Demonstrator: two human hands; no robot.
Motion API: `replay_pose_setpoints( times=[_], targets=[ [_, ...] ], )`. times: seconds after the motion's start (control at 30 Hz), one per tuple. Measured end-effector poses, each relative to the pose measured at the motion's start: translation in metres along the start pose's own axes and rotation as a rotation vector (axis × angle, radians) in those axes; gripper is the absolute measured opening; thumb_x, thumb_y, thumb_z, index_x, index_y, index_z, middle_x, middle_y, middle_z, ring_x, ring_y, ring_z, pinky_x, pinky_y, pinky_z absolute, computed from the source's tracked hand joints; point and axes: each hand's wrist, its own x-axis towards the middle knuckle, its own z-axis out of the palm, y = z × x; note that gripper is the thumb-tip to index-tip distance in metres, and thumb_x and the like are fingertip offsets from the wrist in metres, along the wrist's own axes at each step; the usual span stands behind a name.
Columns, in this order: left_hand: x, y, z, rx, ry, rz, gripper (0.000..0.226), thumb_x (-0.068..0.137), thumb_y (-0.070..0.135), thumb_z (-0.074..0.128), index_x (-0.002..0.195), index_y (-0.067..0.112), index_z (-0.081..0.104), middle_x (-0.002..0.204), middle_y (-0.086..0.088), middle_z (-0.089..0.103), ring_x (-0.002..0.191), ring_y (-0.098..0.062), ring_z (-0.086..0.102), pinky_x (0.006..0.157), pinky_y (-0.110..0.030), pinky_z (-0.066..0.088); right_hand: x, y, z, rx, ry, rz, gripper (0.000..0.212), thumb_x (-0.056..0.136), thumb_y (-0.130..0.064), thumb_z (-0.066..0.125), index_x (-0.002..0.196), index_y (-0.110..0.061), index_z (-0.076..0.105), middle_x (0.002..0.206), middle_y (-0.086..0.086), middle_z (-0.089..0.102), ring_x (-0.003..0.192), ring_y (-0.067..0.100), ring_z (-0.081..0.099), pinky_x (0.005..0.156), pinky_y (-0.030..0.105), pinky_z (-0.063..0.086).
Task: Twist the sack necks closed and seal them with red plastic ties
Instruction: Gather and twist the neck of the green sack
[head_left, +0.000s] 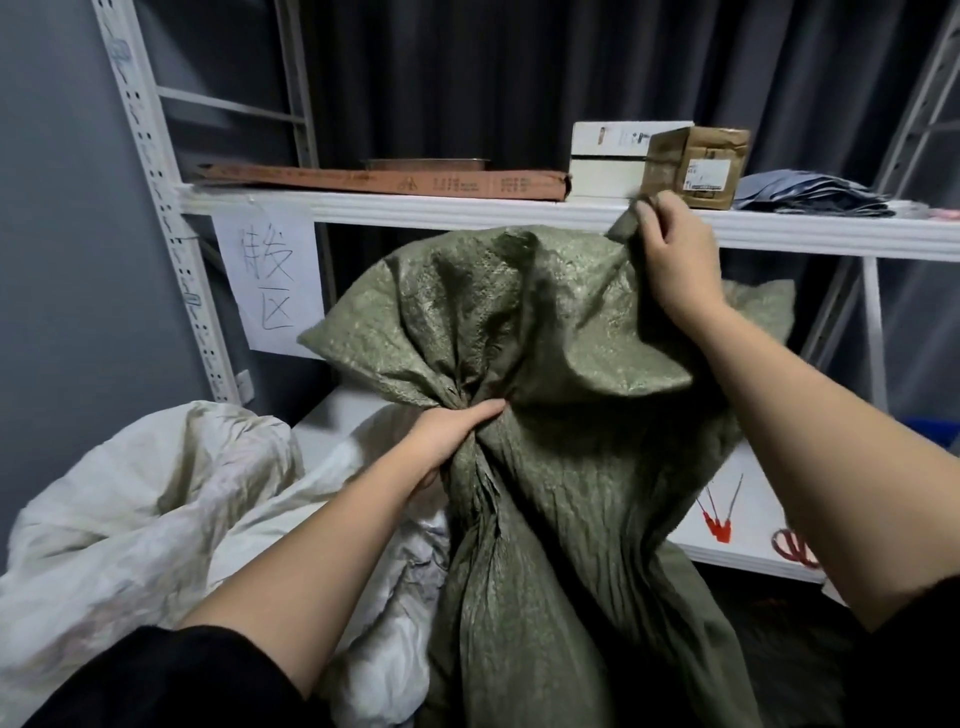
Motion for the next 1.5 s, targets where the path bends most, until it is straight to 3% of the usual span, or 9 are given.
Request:
replay_pose_setpoints(
  times=[0.3, 0.53, 0.63, 0.73, 0.83, 0.93, 1.1, 1.43, 1.5],
  targets=[
    [0.001, 0.003, 0.011, -0.154, 0.102, 0.002, 0.031, 0.082, 0.022, 0.066, 0.105, 0.002, 0.065, 0.090, -0.010, 0.070, 0.082, -0.023, 0.066, 0.079, -0.029, 0.052, 0.024, -0.028, -0.015, 0.164, -0.085, -0.072, 0.031, 0.090, -0.028, 0.059, 0.073, -0.030, 0.032, 0.069, -0.013, 0.039, 0.063, -0.002, 0.037, 0.063, 0.020, 0.034],
    [0.005, -0.009, -0.003, -0.287, 0.146, -0.067, 0.024, 0.079, 0.022, 0.063, 0.094, 0.004, 0.067, 0.086, -0.015, 0.069, 0.084, -0.030, 0.066, 0.087, -0.041, 0.052, 0.010, 0.004, -0.036, -0.030, -0.724, -0.051, 0.031, 0.085, 0.008, 0.052, 0.078, -0.020, 0.063, 0.080, -0.010, 0.063, 0.074, 0.001, 0.056, 0.069, 0.013, 0.043],
    [0.003, -0.005, 0.002, -0.295, 0.127, -0.048, 0.020, 0.081, 0.022, 0.062, 0.088, 0.005, 0.067, 0.082, -0.013, 0.070, 0.078, -0.027, 0.066, 0.082, -0.035, 0.051, -0.003, 0.002, -0.027, -0.029, -0.879, -0.031, 0.014, 0.092, -0.018, 0.057, 0.096, -0.019, 0.071, 0.091, -0.016, 0.067, 0.087, -0.003, 0.058, 0.081, 0.012, 0.039],
    [0.000, -0.001, 0.008, -0.299, 0.118, -0.036, 0.016, 0.083, 0.019, 0.062, 0.086, 0.004, 0.067, 0.081, -0.011, 0.070, 0.075, -0.024, 0.065, 0.078, -0.031, 0.051, -0.009, -0.001, -0.010, -0.119, -0.944, 0.005, 0.047, 0.081, -0.055, 0.062, 0.116, -0.023, 0.065, 0.120, -0.009, 0.052, 0.114, 0.007, 0.046, 0.100, 0.024, 0.029],
    [0.000, 0.000, 0.008, -0.283, 0.131, -0.039, 0.025, 0.081, 0.022, 0.063, 0.095, 0.002, 0.068, 0.086, -0.013, 0.071, 0.083, -0.027, 0.067, 0.085, -0.034, 0.051, -0.015, -0.001, 0.004, -0.097, -1.016, 0.020, 0.051, 0.067, -0.067, 0.069, 0.084, -0.019, 0.067, 0.093, -0.001, 0.056, 0.088, 0.012, 0.051, 0.085, 0.032, 0.037],
    [-0.003, -0.001, 0.005, -0.253, 0.136, -0.033, 0.043, 0.070, 0.034, 0.068, 0.099, 0.001, 0.067, 0.091, -0.014, 0.071, 0.088, -0.029, 0.067, 0.090, -0.038, 0.051, -0.013, -0.003, 0.001, -0.067, -0.899, -0.022, 0.027, 0.083, -0.040, 0.068, 0.079, -0.013, 0.068, 0.070, 0.002, 0.056, 0.065, 0.014, 0.048, 0.063, 0.027, 0.038],
    [-0.012, 0.005, 0.011, -0.077, -0.127, 0.043, 0.047, 0.062, 0.045, 0.080, 0.093, 0.010, 0.073, 0.097, -0.007, 0.074, 0.094, -0.021, 0.068, 0.101, -0.036, 0.047, 0.010, -0.021, -0.011, -0.004, -0.433, -0.152, 0.019, 0.095, -0.013, 0.051, 0.108, -0.008, 0.064, 0.108, 0.005, 0.064, 0.096, 0.011, 0.052, 0.079, 0.020, 0.036],
    [-0.032, 0.022, 0.072, 0.012, -0.169, 0.077, 0.034, 0.091, 0.023, 0.060, 0.118, 0.003, 0.062, 0.092, 0.003, 0.066, 0.073, -0.006, 0.059, 0.062, -0.012, 0.048, 0.004, -0.088, 0.014, -0.298, -0.068, -0.761, 0.033, 0.098, -0.038, 0.034, 0.107, -0.014, 0.054, 0.096, 0.007, 0.067, 0.088, 0.036, 0.059, 0.071, 0.037, 0.040],
    [-0.032, 0.021, 0.072, -0.004, -0.207, 0.083, 0.040, 0.086, 0.032, 0.064, 0.116, 0.006, 0.064, 0.085, 0.006, 0.067, 0.076, -0.006, 0.063, 0.072, -0.017, 0.050, 0.002, -0.090, 0.017, -0.316, 0.008, -0.851, 0.038, 0.098, -0.040, 0.034, 0.101, -0.011, 0.058, 0.088, 0.005, 0.068, 0.078, 0.035, 0.059, 0.069, 0.035, 0.038]
  ],
)
